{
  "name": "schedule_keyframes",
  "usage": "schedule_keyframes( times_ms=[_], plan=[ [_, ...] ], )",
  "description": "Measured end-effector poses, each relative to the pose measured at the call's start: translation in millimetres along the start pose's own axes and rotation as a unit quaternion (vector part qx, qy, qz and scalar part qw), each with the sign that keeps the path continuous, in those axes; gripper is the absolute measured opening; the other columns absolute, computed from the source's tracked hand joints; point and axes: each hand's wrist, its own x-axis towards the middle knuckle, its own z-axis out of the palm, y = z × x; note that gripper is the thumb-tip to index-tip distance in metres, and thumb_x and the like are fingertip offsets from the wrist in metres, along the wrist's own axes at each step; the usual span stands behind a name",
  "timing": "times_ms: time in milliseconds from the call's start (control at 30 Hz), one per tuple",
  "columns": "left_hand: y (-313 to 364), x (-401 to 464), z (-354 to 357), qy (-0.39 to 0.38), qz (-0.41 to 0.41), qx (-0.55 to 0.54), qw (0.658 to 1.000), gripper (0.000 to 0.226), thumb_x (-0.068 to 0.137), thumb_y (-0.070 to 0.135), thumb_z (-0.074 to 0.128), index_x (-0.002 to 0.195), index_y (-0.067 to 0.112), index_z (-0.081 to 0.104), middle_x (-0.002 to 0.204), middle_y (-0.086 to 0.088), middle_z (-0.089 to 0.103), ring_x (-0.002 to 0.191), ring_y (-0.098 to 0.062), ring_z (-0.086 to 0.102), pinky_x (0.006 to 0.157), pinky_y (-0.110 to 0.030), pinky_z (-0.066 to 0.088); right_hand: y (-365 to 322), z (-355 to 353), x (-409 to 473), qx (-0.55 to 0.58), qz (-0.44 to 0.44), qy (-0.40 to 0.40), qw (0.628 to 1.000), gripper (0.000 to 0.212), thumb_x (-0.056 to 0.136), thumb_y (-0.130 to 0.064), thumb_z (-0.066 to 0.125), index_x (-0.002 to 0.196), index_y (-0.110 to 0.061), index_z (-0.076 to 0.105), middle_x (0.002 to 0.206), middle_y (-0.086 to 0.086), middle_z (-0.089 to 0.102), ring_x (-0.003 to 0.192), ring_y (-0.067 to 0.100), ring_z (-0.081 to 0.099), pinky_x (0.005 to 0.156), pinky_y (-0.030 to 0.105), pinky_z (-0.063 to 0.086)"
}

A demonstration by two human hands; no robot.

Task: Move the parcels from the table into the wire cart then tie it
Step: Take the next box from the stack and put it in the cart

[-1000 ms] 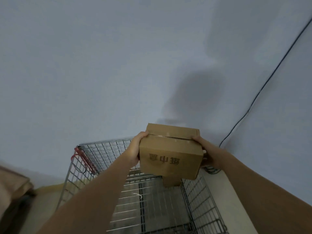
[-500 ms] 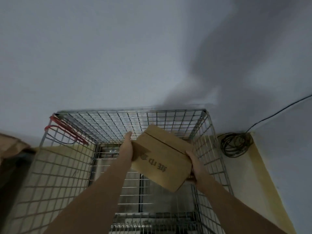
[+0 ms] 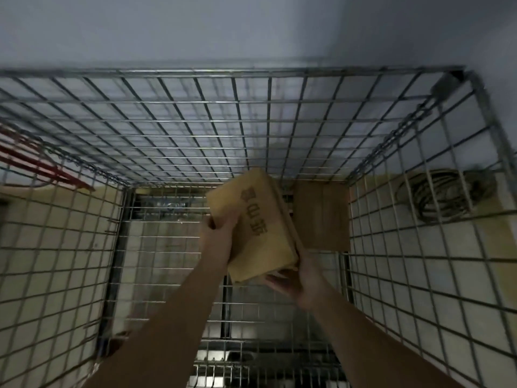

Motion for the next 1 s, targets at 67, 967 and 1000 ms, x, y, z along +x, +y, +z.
schedule_keyframes(
  times_ms=[67, 967, 1000],
  plan=[
    [-19, 12, 9, -0.041, 0.023, 0.037, 0.998, 0.074, 0.074, 0.032, 0.083, 0.138, 0.025, 0.048, 0.132, 0.000, 0.061, 0.112, -0.022, 0.063, 0.093, -0.047, 0.055, 3, 0, 22, 0.037, 0.016, -0.004, 0.999, 0.060, 0.093, -0.049, 0.067, 0.130, -0.001, 0.062, 0.130, 0.030, 0.063, 0.117, 0.047, 0.065, 0.096, 0.063, 0.054],
    [-38, 54, 50, -0.104, 0.070, 0.216, 0.968, 0.062, 0.091, 0.029, 0.074, 0.144, 0.026, 0.042, 0.116, 0.010, 0.060, 0.075, 0.011, 0.064, 0.053, -0.005, 0.048, 3, -9, 37, -0.408, -0.040, 0.159, 0.898, 0.059, 0.095, -0.070, 0.048, 0.109, -0.014, 0.063, 0.099, 0.016, 0.078, 0.071, 0.023, 0.064, 0.060, 0.026, 0.046],
    [-31, 44, 47, -0.092, 0.069, 0.217, 0.969, 0.070, 0.092, 0.030, 0.072, 0.151, 0.024, 0.036, 0.114, 0.014, 0.056, 0.072, 0.015, 0.060, 0.050, -0.002, 0.044, 1, -9, 27, -0.420, -0.028, 0.160, 0.893, 0.061, 0.093, -0.072, 0.049, 0.108, -0.015, 0.064, 0.097, 0.014, 0.079, 0.073, 0.023, 0.067, 0.062, 0.027, 0.049]
  ],
)
